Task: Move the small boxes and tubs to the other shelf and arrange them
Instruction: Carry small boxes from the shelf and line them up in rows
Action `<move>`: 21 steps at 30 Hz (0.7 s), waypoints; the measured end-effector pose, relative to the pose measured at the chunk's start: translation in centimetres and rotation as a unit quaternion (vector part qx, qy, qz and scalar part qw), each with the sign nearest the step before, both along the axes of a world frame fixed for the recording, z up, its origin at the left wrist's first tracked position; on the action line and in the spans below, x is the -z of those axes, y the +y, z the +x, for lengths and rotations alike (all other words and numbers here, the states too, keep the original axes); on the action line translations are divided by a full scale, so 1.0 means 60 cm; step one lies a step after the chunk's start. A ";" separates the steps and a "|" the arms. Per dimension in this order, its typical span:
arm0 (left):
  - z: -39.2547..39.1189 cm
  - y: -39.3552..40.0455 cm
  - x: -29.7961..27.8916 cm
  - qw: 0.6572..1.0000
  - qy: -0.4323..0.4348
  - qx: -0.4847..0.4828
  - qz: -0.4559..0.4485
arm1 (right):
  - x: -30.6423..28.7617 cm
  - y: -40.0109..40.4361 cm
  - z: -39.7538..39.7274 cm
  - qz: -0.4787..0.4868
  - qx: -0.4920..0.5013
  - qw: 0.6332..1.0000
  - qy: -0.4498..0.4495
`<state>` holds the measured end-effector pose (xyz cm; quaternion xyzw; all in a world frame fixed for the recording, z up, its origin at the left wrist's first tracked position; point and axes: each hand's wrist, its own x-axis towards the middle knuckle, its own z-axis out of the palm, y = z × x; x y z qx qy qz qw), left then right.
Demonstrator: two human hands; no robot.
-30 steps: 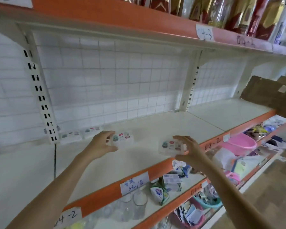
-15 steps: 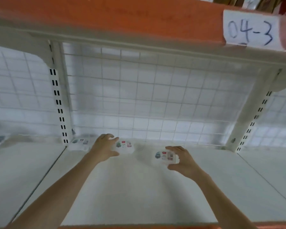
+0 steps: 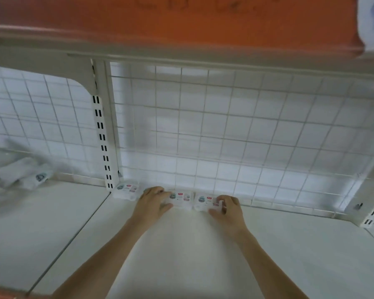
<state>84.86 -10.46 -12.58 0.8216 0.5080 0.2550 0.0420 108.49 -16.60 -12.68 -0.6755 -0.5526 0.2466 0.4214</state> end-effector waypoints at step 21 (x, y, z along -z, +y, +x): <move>-0.009 -0.021 -0.015 0.996 0.090 0.021 -0.004 | -0.010 -0.054 -0.008 -0.059 0.016 0.984 -0.167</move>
